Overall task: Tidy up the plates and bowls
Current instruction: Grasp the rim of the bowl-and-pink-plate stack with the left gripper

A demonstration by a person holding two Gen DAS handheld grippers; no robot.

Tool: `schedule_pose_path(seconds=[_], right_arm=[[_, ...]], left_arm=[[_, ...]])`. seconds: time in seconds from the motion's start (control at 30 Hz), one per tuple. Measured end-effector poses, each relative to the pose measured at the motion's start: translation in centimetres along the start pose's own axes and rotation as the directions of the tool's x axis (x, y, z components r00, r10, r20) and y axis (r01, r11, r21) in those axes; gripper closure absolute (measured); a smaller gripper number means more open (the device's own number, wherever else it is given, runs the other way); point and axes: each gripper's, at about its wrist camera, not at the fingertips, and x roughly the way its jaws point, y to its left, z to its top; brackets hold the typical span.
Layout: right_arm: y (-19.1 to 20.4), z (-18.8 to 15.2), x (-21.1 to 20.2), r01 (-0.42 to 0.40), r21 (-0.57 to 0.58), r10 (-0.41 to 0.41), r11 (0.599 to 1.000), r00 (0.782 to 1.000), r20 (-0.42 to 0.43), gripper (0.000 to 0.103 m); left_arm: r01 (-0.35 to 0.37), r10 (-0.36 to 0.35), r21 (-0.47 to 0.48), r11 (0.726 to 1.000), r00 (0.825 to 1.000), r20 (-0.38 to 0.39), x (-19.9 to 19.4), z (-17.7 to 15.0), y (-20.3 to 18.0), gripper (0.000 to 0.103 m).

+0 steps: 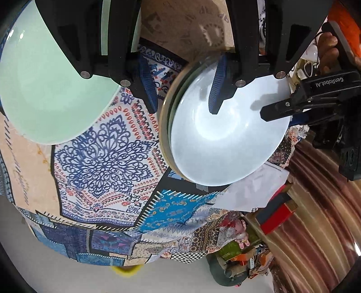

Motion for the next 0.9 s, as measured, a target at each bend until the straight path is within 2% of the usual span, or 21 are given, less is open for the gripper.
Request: schedule_pose_path(seconds=[0.1, 0.2, 0.4, 0.67, 0.9], right_arm=[[0.1, 0.0, 0.5, -0.007, 0.007, 0.007, 1.0, 1.0, -0.014, 0.06], [0.2, 0.1, 1.1, -0.016, 0.014, 0.017, 1.0, 0.999, -0.029, 0.066], [0.1, 0.1, 1.5, -0.029, 0.021, 0.03, 0.999, 0.999, -0.038, 0.066], [0.2, 0.0, 1.3, -0.025, 0.025, 0.026, 0.999, 0.999, -0.033, 0.067], [-0.1, 0.0, 1.2, -0.023, 0.058, 0.025, 0.998, 0.999, -0.036, 0.067]], left_arm=[[0.003, -0.003, -0.015, 1.0, 1.0, -0.002, 0.4, 0.1, 0.1, 0.052], [0.022, -0.023, -0.025, 0.999, 1.0, -0.014, 0.8, 0.3, 0.2, 0.059], [0.038, -0.038, -0.013, 0.999, 0.999, -0.035, 1.8, 0.1, -0.5, 0.066], [0.0, 0.0, -0.017, 1.0, 1.0, -0.013, 1.9, -0.1, -1.0, 0.066], [-0.08, 0.079, 0.028, 0.996, 0.997, 0.016, 1.5, -0.1, -2.4, 0.066]])
